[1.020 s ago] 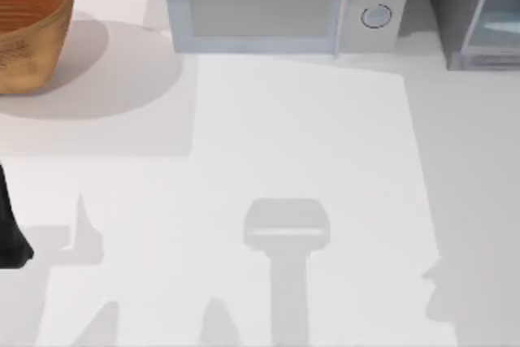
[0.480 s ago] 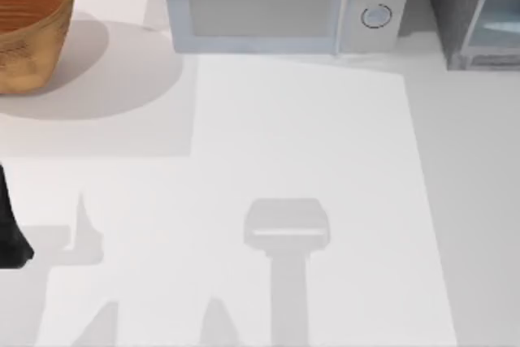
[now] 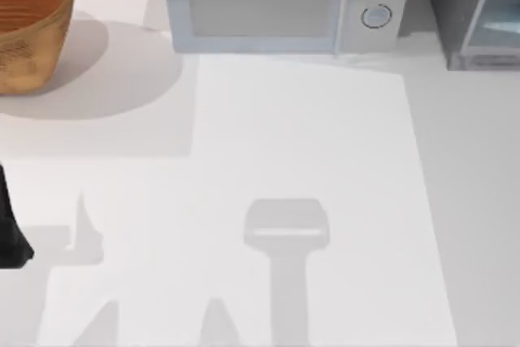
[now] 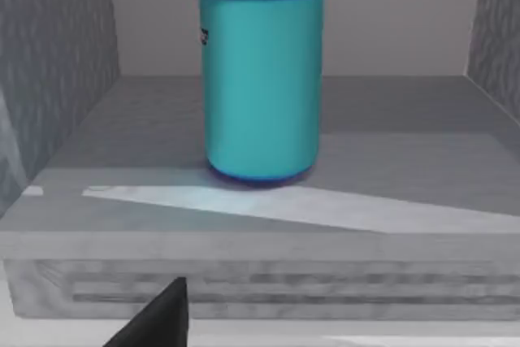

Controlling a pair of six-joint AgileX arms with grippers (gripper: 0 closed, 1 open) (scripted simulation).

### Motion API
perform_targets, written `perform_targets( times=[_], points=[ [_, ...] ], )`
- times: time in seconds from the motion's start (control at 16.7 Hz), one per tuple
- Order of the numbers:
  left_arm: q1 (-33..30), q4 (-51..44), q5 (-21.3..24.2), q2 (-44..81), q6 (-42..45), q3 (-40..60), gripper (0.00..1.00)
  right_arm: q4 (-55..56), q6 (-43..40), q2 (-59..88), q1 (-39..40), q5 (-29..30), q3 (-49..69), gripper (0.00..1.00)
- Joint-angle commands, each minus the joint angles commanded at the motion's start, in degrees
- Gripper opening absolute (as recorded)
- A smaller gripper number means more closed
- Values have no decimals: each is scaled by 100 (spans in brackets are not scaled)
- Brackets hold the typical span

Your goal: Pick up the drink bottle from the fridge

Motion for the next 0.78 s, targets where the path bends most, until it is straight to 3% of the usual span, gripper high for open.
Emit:
perform_targets(
  times=[0.48,0.78],
  points=[
    [0,0,0,0,0,0,100,-1544,-15,1553,1194,1291,3257,100],
    [0,0,0,0,0,0,100,-2019,-25,1864,1542,1661,3942,100]
  ],
)
